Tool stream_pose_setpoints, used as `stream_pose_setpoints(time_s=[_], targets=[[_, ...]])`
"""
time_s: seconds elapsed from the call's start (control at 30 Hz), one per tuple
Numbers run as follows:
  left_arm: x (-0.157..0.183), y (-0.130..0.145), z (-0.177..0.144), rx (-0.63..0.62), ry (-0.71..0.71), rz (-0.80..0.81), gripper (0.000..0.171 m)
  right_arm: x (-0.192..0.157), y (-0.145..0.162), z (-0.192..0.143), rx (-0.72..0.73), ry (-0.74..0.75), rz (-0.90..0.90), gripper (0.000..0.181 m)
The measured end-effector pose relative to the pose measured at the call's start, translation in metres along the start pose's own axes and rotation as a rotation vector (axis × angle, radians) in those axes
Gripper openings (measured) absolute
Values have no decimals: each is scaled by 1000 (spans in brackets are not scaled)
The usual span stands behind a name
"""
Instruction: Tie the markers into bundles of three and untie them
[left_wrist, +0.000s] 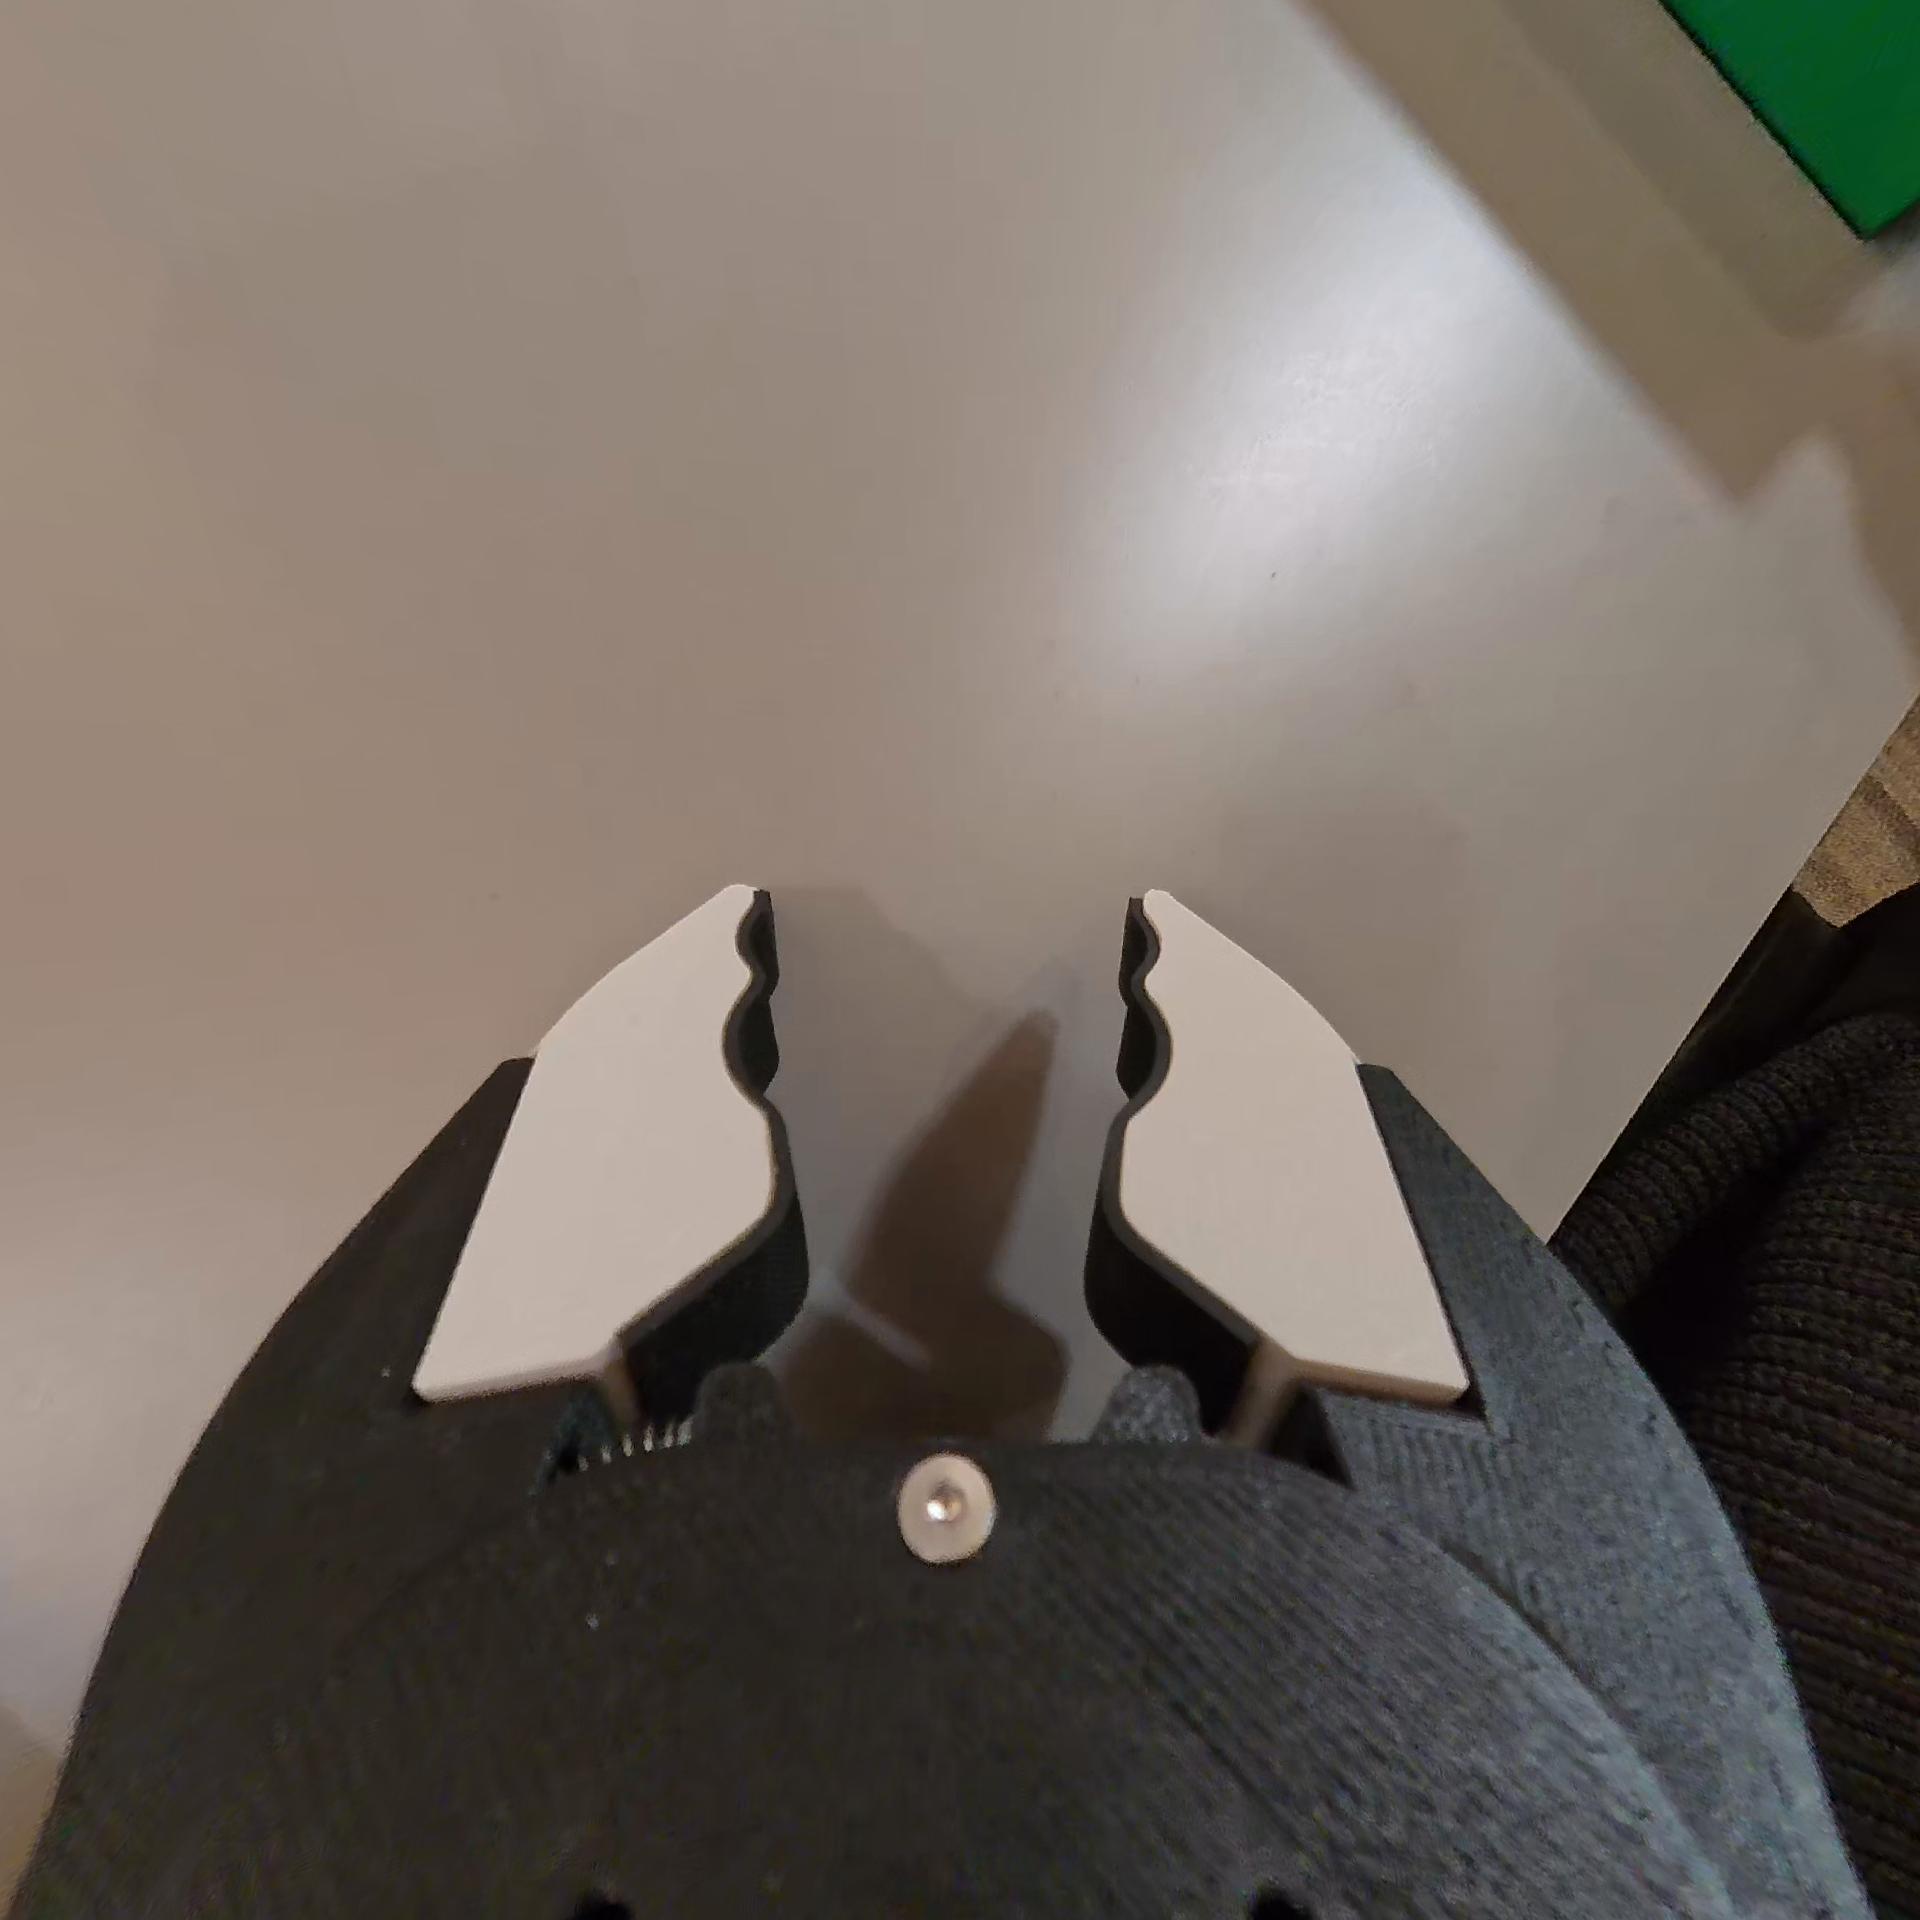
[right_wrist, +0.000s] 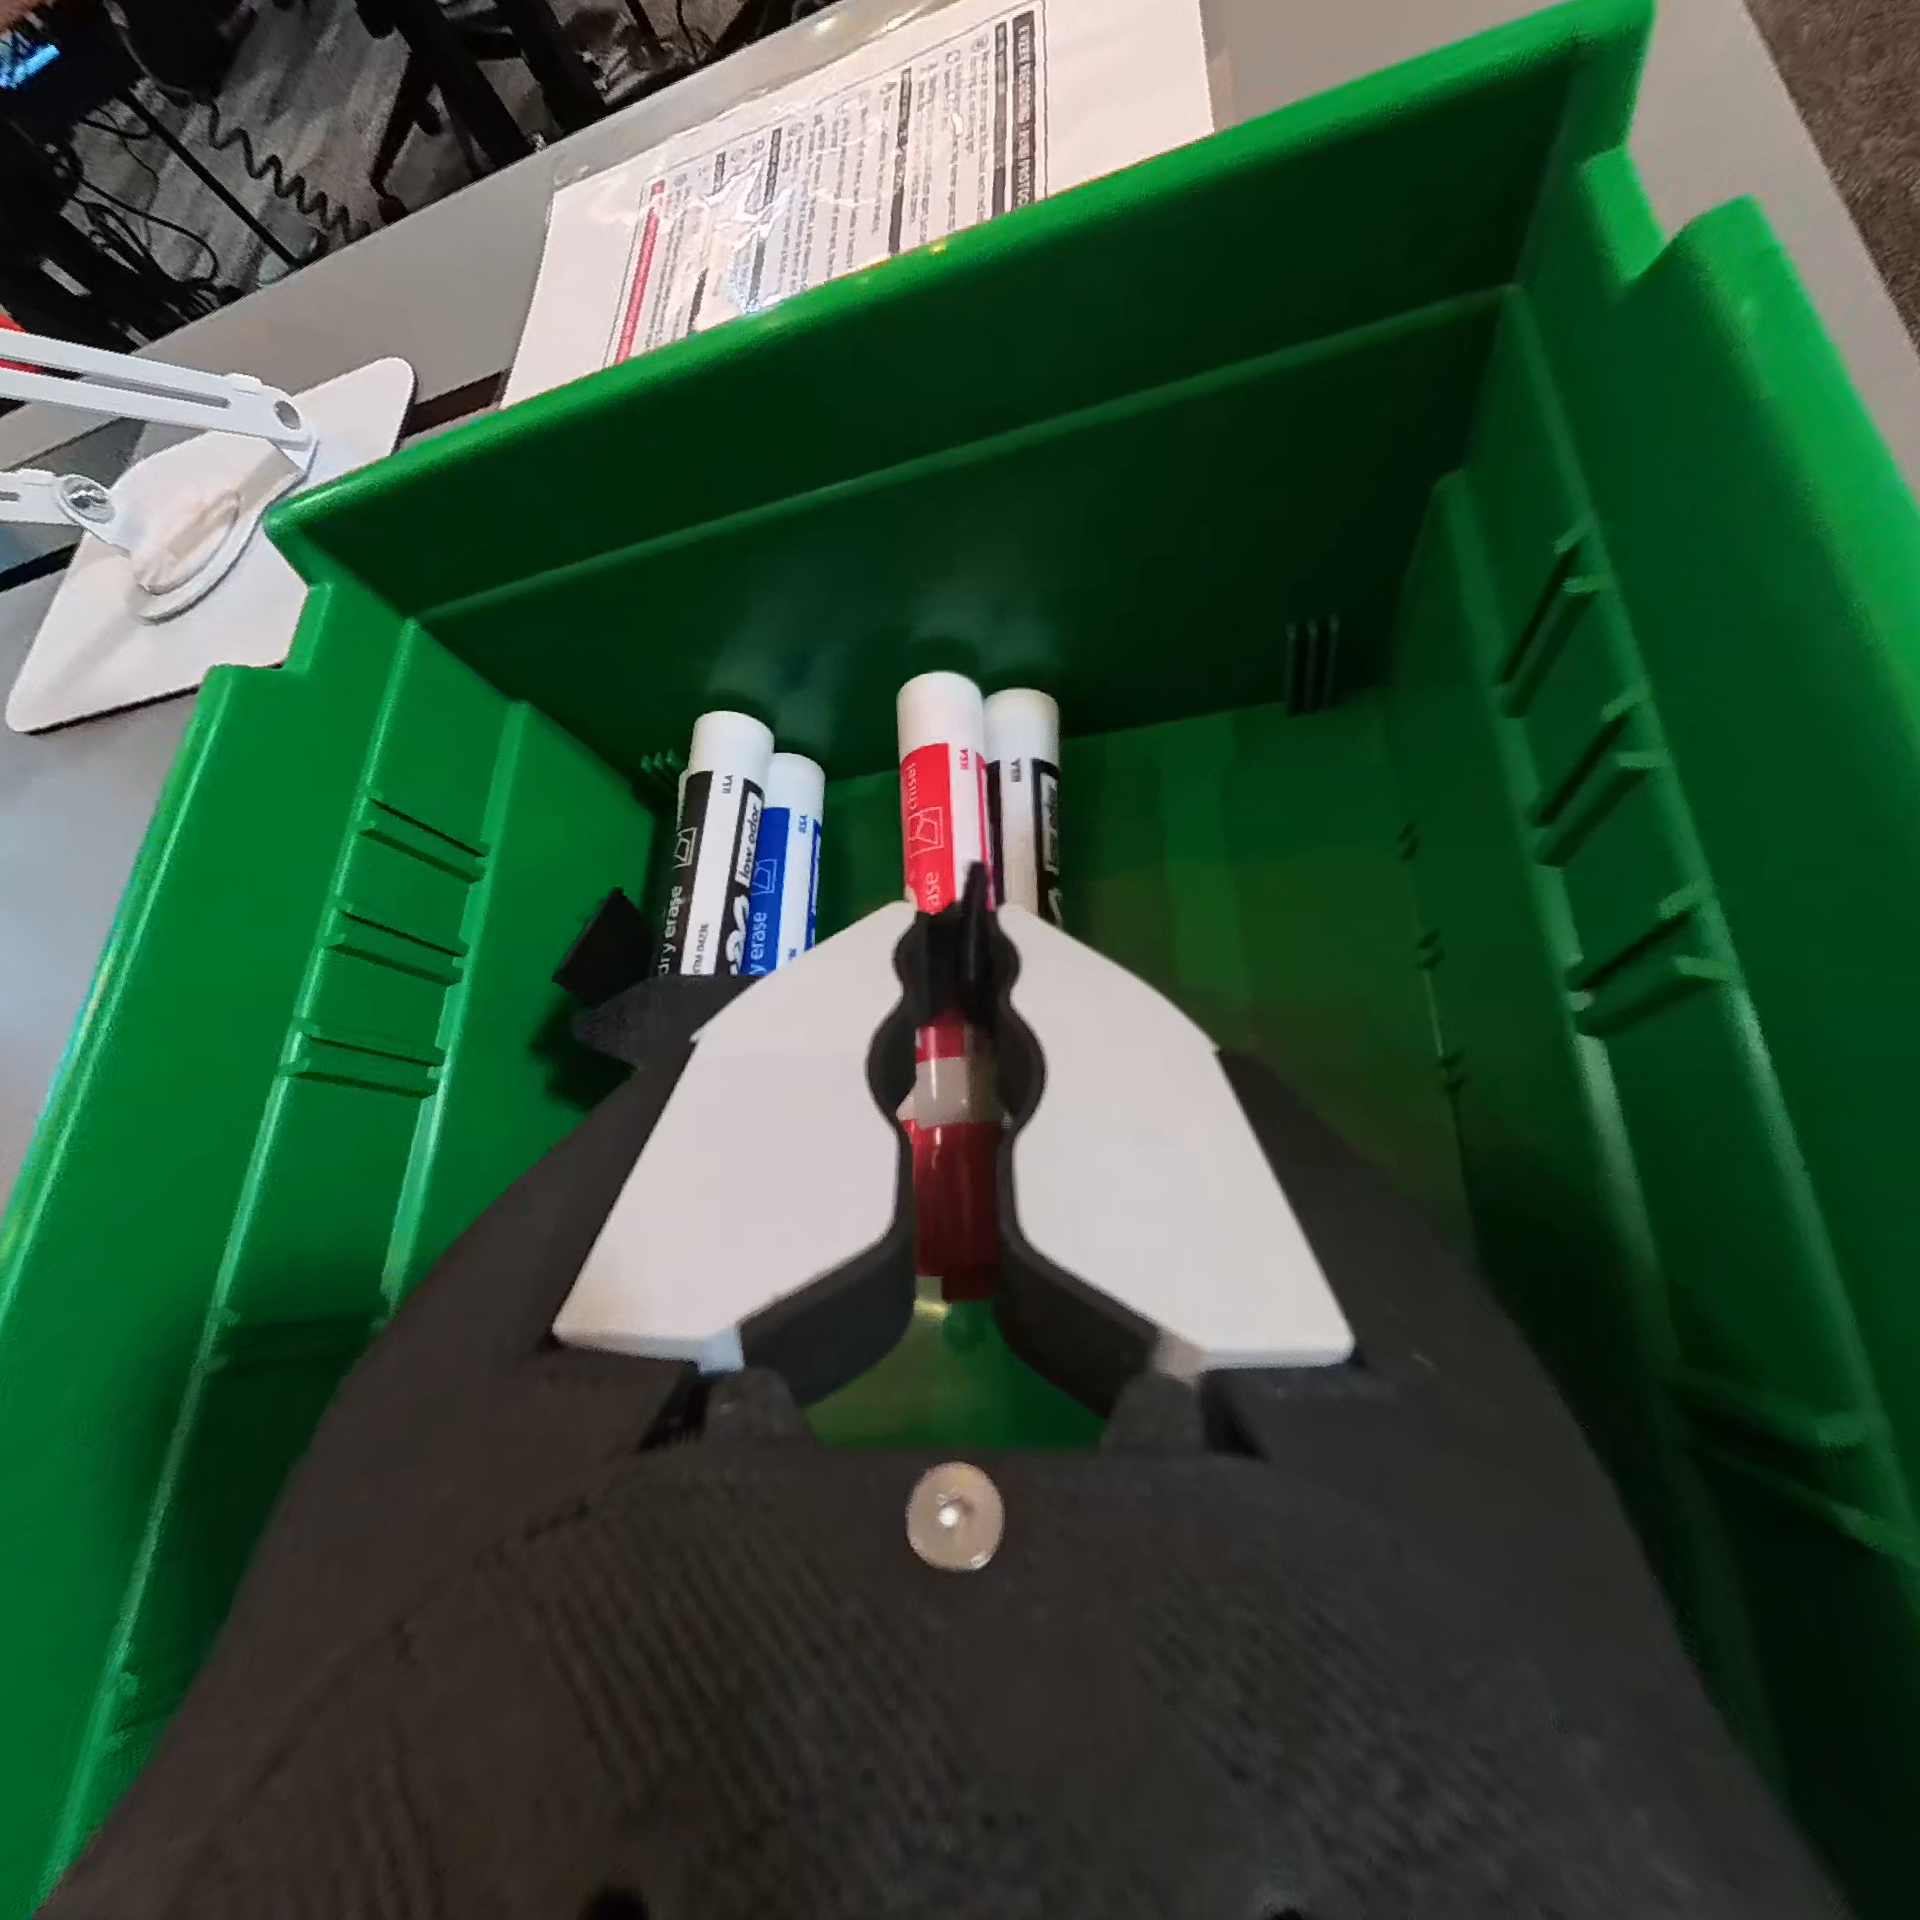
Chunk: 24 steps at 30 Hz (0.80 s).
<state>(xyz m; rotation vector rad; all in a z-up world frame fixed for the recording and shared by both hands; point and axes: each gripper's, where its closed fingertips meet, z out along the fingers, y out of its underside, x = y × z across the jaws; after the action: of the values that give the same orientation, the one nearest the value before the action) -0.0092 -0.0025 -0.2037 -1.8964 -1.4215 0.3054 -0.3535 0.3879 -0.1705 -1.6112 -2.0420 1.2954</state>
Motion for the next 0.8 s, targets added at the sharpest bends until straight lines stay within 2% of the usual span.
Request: stream_pose_setpoints(time_s=[0.33, 0.53, 0.8], targets=[[0, 0, 0, 0, 0, 2, 66, -5, 2, -2, -28, -64, 3, 5], [1, 0, 1, 0, 1, 4, 66, -4, 1, -2, -9, -38, -3, 5], [0, -5, 1, 15, -2, 3, 66, 3, -3, -9, -4, 55, -65, 24]])
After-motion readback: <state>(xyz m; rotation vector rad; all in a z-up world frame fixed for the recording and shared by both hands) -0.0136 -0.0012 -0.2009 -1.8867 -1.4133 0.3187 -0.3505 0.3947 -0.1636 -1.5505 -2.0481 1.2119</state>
